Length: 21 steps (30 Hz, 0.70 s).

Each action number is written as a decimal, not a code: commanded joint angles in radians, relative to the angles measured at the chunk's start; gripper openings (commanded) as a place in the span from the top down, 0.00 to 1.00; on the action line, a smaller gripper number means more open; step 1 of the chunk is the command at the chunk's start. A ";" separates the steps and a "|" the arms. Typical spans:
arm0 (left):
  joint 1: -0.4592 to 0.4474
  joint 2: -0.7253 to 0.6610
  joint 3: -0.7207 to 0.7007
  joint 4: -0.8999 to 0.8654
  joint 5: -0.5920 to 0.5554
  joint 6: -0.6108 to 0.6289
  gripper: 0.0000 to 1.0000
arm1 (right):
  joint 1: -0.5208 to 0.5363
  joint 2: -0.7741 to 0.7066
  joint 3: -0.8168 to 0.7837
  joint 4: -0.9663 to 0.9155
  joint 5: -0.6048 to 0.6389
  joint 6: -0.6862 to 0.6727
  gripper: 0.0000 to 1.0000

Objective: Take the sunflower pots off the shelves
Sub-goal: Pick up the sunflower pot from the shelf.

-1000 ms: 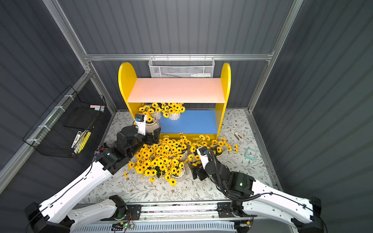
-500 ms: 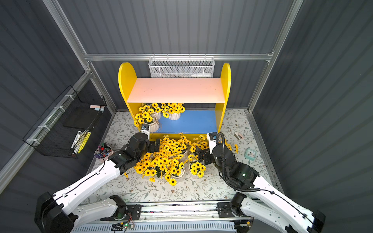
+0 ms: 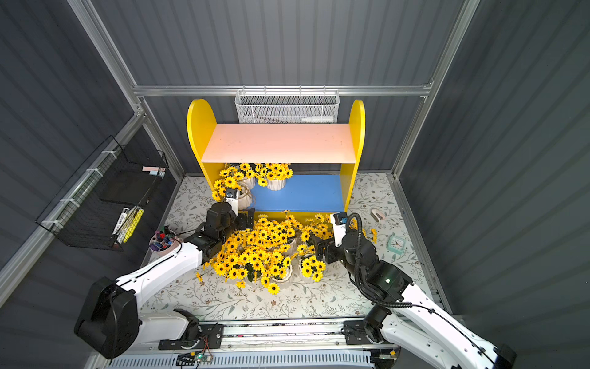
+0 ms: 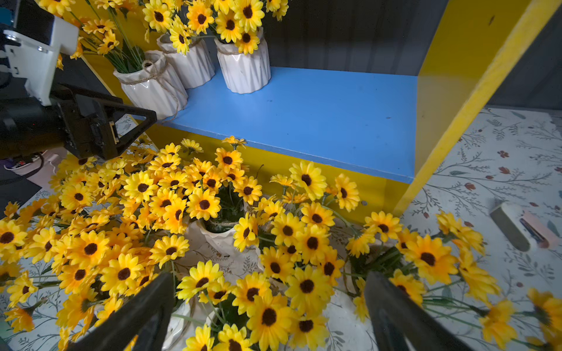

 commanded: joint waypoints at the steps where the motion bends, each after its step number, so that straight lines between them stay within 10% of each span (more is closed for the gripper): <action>1: 0.018 0.020 0.032 0.069 0.013 0.014 0.00 | -0.004 -0.007 -0.016 0.017 -0.012 -0.014 0.01; 21: 0.069 0.086 -0.034 0.333 0.156 0.043 0.01 | -0.010 -0.001 -0.039 0.035 -0.029 -0.032 0.01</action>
